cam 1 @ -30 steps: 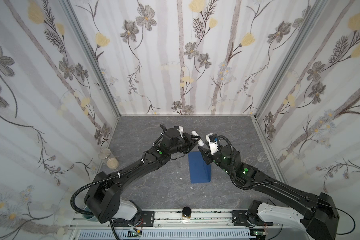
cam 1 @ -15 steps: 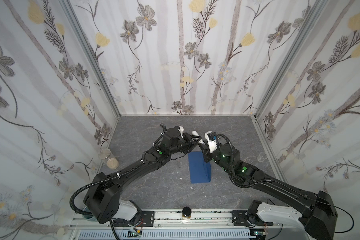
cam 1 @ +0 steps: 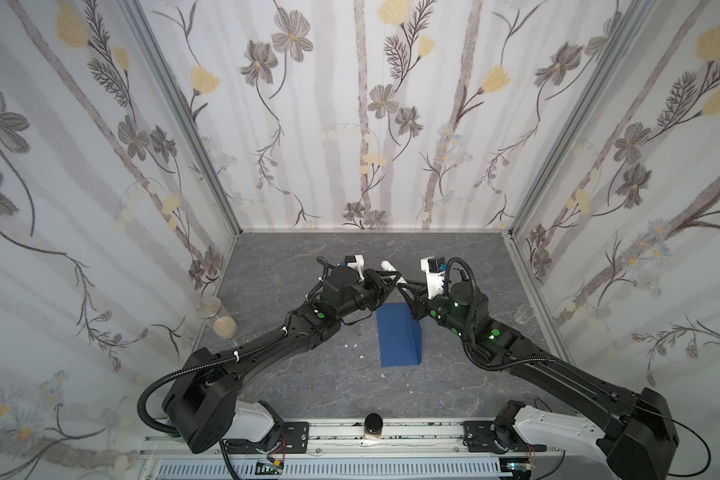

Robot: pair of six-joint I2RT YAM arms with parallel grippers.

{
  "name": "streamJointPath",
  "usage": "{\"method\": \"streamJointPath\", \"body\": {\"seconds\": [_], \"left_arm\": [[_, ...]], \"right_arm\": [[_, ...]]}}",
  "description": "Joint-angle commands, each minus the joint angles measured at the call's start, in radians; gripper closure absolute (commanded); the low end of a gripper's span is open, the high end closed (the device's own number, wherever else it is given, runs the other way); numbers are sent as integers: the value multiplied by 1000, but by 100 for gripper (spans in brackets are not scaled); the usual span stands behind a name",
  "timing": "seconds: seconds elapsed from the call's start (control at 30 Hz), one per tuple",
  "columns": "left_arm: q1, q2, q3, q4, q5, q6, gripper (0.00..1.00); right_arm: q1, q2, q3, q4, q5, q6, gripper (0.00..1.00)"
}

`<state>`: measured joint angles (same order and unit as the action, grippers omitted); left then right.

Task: Place the letter into the envelope and seal it

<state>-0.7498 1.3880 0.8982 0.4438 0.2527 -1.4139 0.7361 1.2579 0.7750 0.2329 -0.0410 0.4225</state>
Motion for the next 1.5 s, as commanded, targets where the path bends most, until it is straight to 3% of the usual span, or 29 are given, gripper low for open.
{"method": "streamJointPath", "body": {"seconds": [0.0,0.3,0.53,0.73,0.8,0.87,0.97,1.07,1.17,1.23,1.47], "left_arm": [[-18,-1,-30,101,-3,26,100],[-67,23,-63,258,-35,95,100],[-87,18,-123,395,-51,125,100],[-98,20,-156,421,-70,111,100],[-99,18,-162,416,-83,80,100],[-96,13,-170,402,-100,16,100],[-83,0,-150,302,-101,-64,100],[-57,-10,-93,128,-72,-94,100],[-25,-15,-79,77,-35,-123,100],[-7,-11,-73,69,-2,-142,100],[6,19,-42,65,70,-178,100]], "right_arm": [[-58,-11,-14,208,-196,248,84],[-193,8,-62,349,-400,582,84],[-281,84,-151,654,-568,896,83],[-291,147,-181,815,-614,1018,83],[-293,141,-183,790,-604,984,78],[-292,115,-176,719,-589,893,64],[-277,34,-150,498,-516,631,50],[-183,-76,-104,174,-262,249,46],[-66,-116,-74,13,-14,27,45],[-41,-118,-82,-22,63,-11,45],[26,-99,-91,-29,172,-119,45]]}}
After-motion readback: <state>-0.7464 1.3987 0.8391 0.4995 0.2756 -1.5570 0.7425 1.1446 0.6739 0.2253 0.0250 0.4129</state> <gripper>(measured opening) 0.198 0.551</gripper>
